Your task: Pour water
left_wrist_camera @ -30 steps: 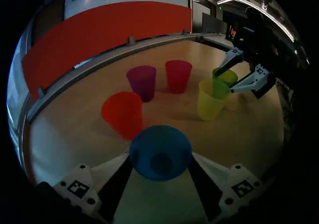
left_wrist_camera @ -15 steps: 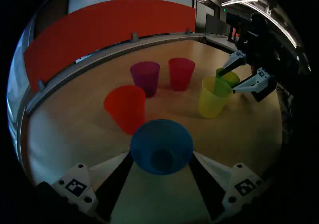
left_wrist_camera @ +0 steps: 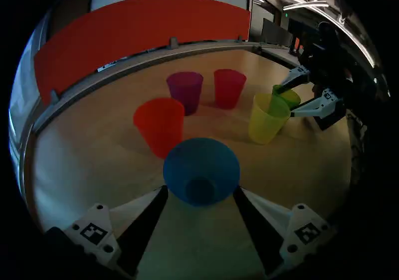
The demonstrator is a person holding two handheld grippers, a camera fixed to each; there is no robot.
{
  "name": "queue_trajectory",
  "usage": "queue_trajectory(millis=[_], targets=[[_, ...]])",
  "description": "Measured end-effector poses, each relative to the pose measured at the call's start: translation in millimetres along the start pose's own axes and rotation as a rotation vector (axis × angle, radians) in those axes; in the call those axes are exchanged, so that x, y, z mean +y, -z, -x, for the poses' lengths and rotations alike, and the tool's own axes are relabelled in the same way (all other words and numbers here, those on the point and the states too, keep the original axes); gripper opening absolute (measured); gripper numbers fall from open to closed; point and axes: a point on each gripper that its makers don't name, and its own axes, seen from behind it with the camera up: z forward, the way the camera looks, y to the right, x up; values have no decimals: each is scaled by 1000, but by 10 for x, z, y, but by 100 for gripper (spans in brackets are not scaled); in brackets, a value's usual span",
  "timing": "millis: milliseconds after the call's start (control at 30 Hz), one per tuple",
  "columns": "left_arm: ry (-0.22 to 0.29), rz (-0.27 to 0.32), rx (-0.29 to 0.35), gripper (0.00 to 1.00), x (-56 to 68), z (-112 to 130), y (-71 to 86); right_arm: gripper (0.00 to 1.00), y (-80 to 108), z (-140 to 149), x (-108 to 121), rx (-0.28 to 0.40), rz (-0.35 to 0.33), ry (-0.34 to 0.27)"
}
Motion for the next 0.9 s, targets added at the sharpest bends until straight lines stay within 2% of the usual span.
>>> queue_trajectory(millis=[300, 600, 900], targets=[[26, -16, 8, 97, -8, 90, 83, 100, 98, 17, 3, 12, 13, -27], [60, -34, 42, 97, 30, 131, 235, 100, 351, 172, 26, 16, 57, -38], [79, -71, 96, 97, 59, 129, 466, 100, 653, 266, 61, 52, 120, -76]])
